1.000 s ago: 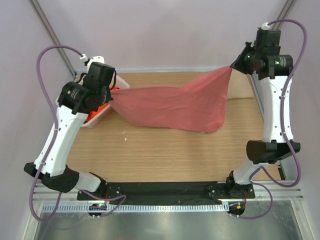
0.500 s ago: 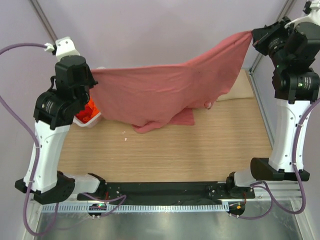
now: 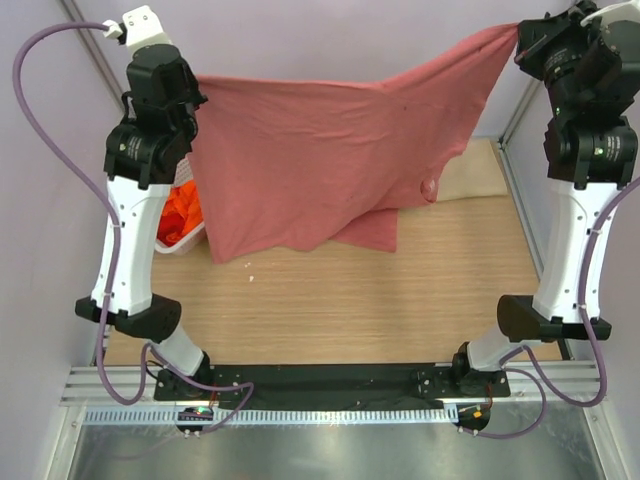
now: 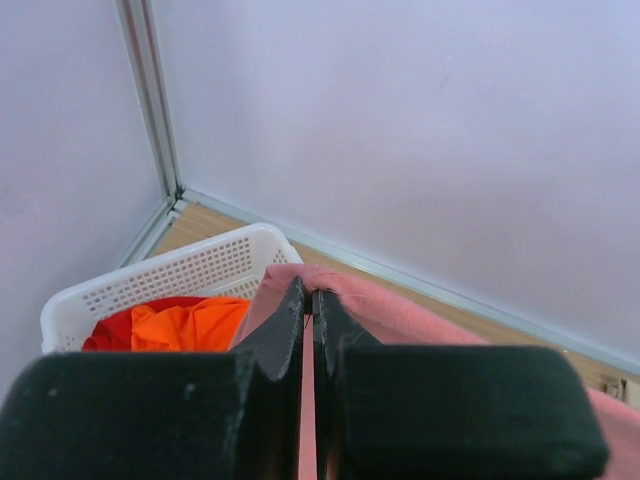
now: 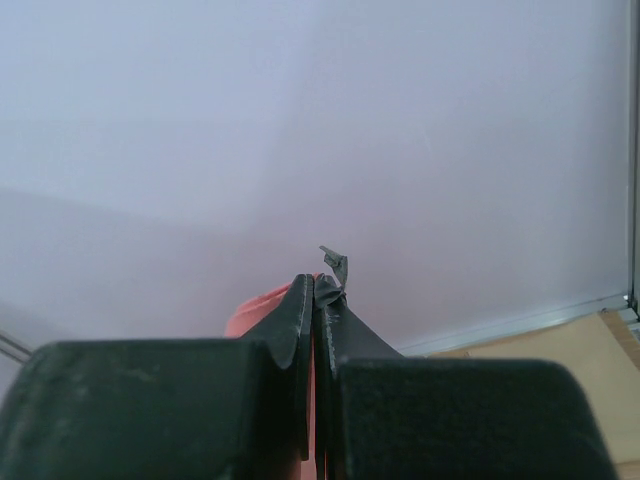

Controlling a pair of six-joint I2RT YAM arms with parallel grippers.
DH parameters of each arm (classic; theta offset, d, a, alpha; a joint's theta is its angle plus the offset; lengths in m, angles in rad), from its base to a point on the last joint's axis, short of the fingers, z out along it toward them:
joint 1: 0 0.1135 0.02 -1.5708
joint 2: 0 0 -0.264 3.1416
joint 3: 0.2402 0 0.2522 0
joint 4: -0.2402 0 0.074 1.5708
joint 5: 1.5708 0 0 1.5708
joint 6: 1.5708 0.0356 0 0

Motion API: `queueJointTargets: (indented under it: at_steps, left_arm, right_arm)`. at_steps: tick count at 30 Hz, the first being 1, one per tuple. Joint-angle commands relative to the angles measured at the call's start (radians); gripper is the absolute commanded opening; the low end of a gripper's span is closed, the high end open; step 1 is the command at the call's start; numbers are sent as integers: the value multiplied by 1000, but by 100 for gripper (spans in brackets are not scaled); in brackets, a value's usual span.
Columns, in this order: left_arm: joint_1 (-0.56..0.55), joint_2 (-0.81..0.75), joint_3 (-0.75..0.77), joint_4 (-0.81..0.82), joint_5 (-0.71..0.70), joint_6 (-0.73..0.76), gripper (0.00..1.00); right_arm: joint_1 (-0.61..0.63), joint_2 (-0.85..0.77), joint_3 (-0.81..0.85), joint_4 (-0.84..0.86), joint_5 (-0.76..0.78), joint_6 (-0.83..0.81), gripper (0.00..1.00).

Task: Fold and stack the t-shirts
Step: Flatten the tshirt out

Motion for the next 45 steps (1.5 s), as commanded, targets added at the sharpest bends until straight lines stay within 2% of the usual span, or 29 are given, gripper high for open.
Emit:
queueJointTargets:
  at_steps: [1,4,9,14,19,21,30,36,40,45]
  left_arm:
    - [21,-112,21,64,27,-16,0]
    - [17,-215,-8,70,38,-29,0]
    - [-29,-367,-66,43,44,-39,0]
    - [-57,-572,-201,32,53,-61,0]
    - [-57,-599,-238,29,68,-72,0]
    - [-57,-581,-245,38,70,-78,0]
    - [-57,-403,-384,101,76,-36,0]
    - [-46,-292,-614,203,53,-1,0]
    - [-3,-173,-694,262,59,5,0]
    - [64,24,-628,274,59,-12,0]
  right_arm:
    - [-5,-130,20,105,58,-60,2]
    - [-5,-226,-26,124,64,-57,2]
    - [-5,-345,-9,61,60,-62,1]
    - [-5,-492,-37,46,78,-53,2]
    - [-5,-454,101,-22,72,-62,2]
    - [-5,-434,100,-22,75,-66,1]
    - [-5,-337,-153,75,93,-112,1]
    - [-5,-230,-492,242,78,-80,2]
    - [-5,-104,-563,331,40,-68,2]
    - [-5,116,-494,355,11,-89,1]
